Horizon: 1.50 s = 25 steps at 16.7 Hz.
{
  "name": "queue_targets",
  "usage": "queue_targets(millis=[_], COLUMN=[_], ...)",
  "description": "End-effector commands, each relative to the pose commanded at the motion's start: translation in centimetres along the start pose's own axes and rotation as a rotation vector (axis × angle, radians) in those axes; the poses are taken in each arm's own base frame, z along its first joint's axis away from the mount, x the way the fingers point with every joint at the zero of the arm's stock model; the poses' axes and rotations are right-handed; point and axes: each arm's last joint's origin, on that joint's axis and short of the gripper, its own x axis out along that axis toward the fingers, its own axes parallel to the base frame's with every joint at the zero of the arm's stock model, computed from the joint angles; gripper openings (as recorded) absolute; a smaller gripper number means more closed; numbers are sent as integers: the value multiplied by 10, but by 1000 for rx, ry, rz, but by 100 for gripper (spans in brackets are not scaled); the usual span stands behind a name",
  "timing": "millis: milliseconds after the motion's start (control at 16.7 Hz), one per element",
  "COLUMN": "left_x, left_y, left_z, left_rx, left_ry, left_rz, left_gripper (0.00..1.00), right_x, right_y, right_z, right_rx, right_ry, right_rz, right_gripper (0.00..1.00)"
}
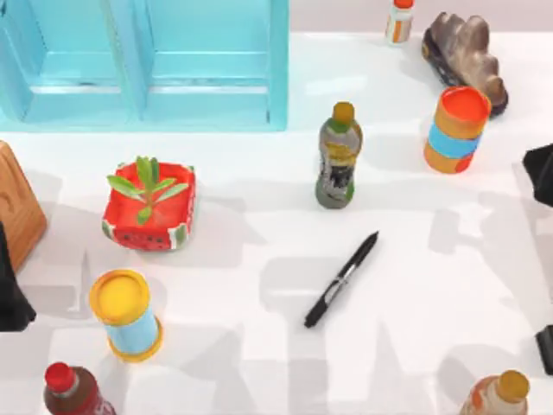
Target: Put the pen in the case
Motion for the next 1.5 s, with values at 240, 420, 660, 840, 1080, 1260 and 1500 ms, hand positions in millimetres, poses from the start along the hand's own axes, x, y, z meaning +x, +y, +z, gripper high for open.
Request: queue_targets(millis=[240, 420, 660, 840, 1080, 1260, 1500], left_x=[0, 0, 0, 0, 0, 0, 0], left_y=[0, 0, 0, 0, 0, 0, 0], left_z=[0, 0, 0, 0, 0, 0, 0], left_rx=[0, 0, 0, 0, 0, 0, 0], left_ry=[0, 0, 0, 0, 0, 0, 0], left_rz=[0, 0, 0, 0, 0, 0, 0], left_gripper=[100, 100, 100, 100, 100, 100, 100], right_x=[63, 118, 176, 196, 199, 200, 205], right_y=[55, 92, 123, 134, 135, 134, 128], right_z=[22, 15, -13, -29, -31, -31, -53], right_rx=[170, 263, 336, 359, 363, 366, 363], right_ry=[303, 473, 606, 645, 651, 649, 652], right_rz=[-139, -285, -469, -550, -564, -565, -566], right_gripper=[100, 100, 100, 100, 100, 100, 100])
